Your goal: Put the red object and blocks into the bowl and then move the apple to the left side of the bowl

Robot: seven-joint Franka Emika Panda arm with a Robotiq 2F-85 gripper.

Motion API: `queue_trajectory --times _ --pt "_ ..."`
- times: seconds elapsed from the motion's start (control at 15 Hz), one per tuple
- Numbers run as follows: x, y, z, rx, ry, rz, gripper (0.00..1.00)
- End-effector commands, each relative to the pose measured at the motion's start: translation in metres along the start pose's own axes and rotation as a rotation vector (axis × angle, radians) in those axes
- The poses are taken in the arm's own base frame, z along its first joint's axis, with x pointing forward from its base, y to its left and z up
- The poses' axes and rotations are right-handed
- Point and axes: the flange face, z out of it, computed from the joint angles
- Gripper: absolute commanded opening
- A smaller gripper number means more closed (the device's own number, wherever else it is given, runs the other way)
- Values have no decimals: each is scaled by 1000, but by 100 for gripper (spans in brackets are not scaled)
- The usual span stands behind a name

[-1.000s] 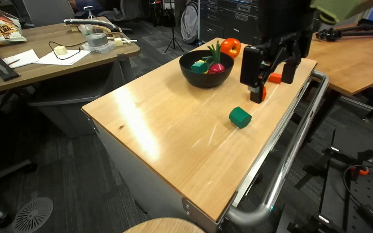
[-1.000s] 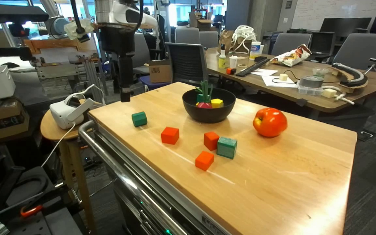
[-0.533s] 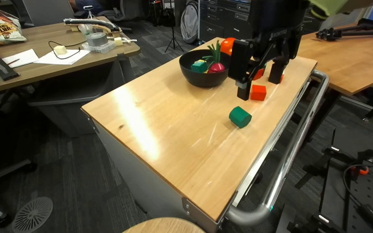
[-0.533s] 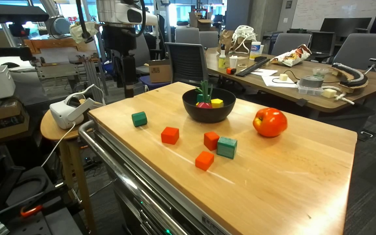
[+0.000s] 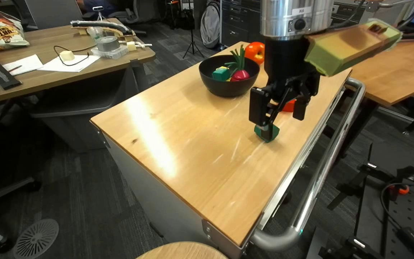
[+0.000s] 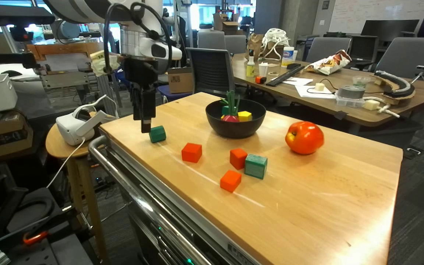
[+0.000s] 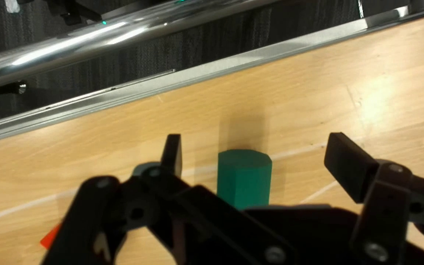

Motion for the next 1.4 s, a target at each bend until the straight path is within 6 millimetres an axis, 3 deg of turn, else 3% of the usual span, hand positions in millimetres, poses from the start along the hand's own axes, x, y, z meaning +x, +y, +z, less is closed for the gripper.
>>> queue_trajectory --times 0.0,0.07,0.47,0.6,0.8,1.0,1.13,1.27,1.33 --pt "15 -7 8 17 20 -2 73" --pt "17 -7 11 21 23 2 69" --pt "30 -7 16 22 30 20 22" --pt "36 -4 11 31 32 30 18" --pt "43 10 -31 57 111 53 18" --pt "51 33 -101 78 258 80 18" --pt "69 51 -142 50 340 107 18" --pt "101 64 -158 -4 351 120 18" --pt "119 68 -153 -30 317 115 18"
